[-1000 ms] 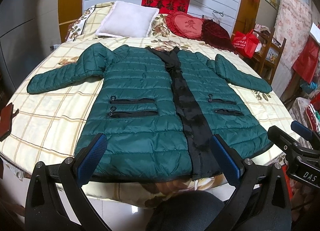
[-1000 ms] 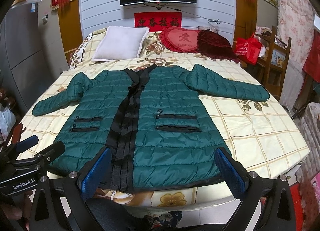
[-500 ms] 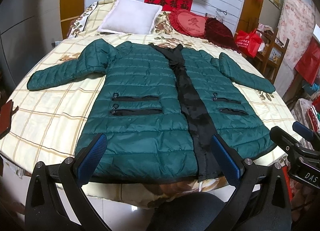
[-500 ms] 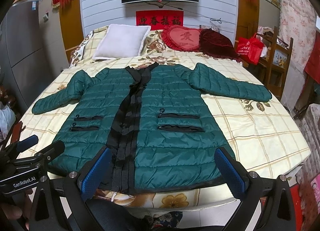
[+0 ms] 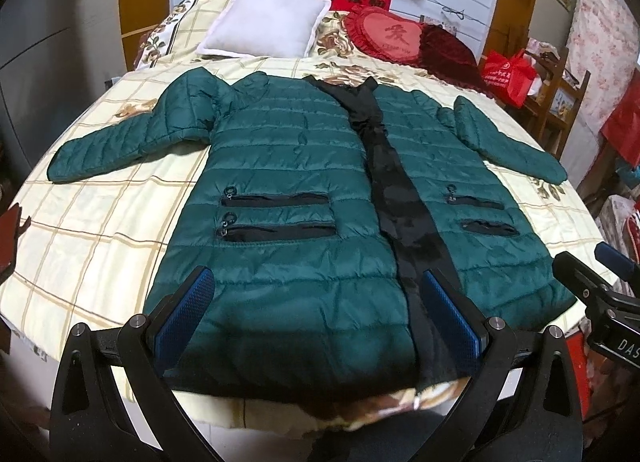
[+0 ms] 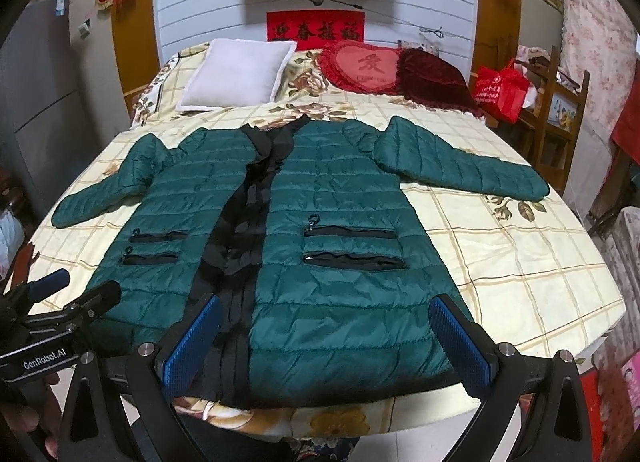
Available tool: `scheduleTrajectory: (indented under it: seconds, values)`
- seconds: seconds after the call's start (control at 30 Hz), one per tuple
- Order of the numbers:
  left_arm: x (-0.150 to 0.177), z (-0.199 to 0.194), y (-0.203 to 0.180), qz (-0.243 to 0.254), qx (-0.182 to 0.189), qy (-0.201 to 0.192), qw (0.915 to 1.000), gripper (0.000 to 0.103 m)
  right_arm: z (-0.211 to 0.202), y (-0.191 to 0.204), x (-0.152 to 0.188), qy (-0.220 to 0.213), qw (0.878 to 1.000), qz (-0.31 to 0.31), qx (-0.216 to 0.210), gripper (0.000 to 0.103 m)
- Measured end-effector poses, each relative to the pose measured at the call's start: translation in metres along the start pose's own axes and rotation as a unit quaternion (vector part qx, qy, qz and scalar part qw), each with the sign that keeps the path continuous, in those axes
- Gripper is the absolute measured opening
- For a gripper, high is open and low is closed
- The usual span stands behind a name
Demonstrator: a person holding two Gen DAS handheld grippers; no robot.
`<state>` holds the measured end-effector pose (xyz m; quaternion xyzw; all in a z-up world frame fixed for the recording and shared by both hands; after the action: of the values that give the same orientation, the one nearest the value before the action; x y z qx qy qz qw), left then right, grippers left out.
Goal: Fold large clothes
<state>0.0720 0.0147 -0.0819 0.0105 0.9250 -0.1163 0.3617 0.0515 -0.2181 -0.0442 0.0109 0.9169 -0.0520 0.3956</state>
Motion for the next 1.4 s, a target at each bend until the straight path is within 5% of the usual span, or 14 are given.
scheduleTrajectory:
  seconds: [0.3,0.67,0.8,0.97,1.1,1.27,1.4]
  values:
    - [-0.019,0.025,0.023,-0.006,-0.024,0.002,0.9997,0.103,0.042,-0.004,-0.020,-0.026,0.999,-0.016,0.025,0.102]
    - [-0.081,0.067,0.070,-0.012,-0.044,-0.044,0.9980,0.103,0.115,-0.007,-0.053,0.006,0.998,-0.024,0.062,0.102]
    - [-0.091,0.086,0.083,0.018,-0.079,-0.067,0.9944,0.103,0.139,-0.006,-0.068,-0.013,0.997,-0.046,0.061,0.102]
    - [-0.074,0.110,0.108,0.014,-0.103,-0.043,0.9936,0.103,0.160,-0.014,-0.081,-0.050,0.992,-0.095,0.069,0.102]
    - [-0.059,0.121,0.126,-0.038,-0.083,-0.009,0.9958,0.103,0.188,-0.019,-0.054,0.011,0.995,-0.098,0.034,0.102]
    - [-0.039,0.117,0.138,-0.103,-0.063,0.012,0.9926,0.103,0.177,-0.009,-0.031,0.004,0.989,-0.145,0.035,0.102]
    - [-0.032,0.109,0.132,-0.105,-0.054,0.005,0.9930,0.103,0.170,-0.013,-0.023,0.008,0.990,-0.140,0.029,0.102]
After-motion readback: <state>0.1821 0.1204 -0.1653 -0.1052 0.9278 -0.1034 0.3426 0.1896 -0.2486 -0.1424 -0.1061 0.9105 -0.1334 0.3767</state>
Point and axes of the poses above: each gripper's, at about its wrist camera, not at the fingertips, and z roughly the way its jaws point, y to its left, x to its underside, the point moved 7 cm from there along z, roughly the way its jaws point, and after that the axes turned 8 degrees about x, right-handed, at the moved point
